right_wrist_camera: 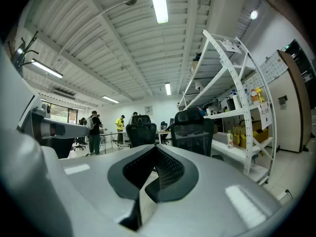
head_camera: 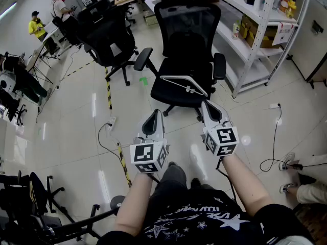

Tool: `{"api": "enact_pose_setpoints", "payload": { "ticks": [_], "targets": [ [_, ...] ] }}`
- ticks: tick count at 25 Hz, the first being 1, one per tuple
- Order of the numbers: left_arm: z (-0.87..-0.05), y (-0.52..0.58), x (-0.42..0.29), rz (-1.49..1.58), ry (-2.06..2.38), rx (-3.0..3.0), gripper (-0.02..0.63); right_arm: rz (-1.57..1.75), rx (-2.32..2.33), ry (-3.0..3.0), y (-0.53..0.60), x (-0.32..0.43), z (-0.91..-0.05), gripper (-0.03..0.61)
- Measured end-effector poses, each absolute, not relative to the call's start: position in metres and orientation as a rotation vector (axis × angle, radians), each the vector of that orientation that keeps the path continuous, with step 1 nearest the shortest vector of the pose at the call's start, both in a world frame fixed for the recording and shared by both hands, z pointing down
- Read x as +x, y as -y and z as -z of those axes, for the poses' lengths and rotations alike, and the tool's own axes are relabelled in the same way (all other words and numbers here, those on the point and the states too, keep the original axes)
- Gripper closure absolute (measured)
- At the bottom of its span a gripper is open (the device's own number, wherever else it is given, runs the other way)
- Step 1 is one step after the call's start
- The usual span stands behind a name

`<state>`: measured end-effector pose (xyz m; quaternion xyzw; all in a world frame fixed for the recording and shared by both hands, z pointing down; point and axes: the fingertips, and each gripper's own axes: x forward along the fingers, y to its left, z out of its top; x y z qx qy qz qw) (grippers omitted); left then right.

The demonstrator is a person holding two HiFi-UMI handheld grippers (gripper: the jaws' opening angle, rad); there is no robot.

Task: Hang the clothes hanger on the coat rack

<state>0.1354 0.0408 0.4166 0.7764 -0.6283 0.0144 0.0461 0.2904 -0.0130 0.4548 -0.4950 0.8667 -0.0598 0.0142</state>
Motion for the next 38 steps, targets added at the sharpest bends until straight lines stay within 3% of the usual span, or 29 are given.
{"api": "enact_pose_setpoints", "payload": {
  "ticks": [15, 23, 30, 38],
  "targets": [
    [-0.445, 0.158, 0.066, 0.035, 1.749, 2.456, 0.609, 0.166, -1.787, -2.617, 0.184, 0.255, -0.486, 0.572],
    [-0.463, 0.258, 0.033, -0.071, 1.59, 2.522, 0.609, 0.291, -1.991, -2.442, 0.28, 0.237, -0.51, 0.572],
    [-0.496, 0.304, 0.009, -0.125, 1.473, 2.534, 0.609, 0.319, -2.133, -2.392, 0.31, 0.227, -0.534, 0.572],
    [-0.554, 0.317, 0.03, -0.215, 1.364, 2.48, 0.609, 0.409, -2.196, -2.461, 0.304, 0.243, -0.587, 0.572]
  ]
}}
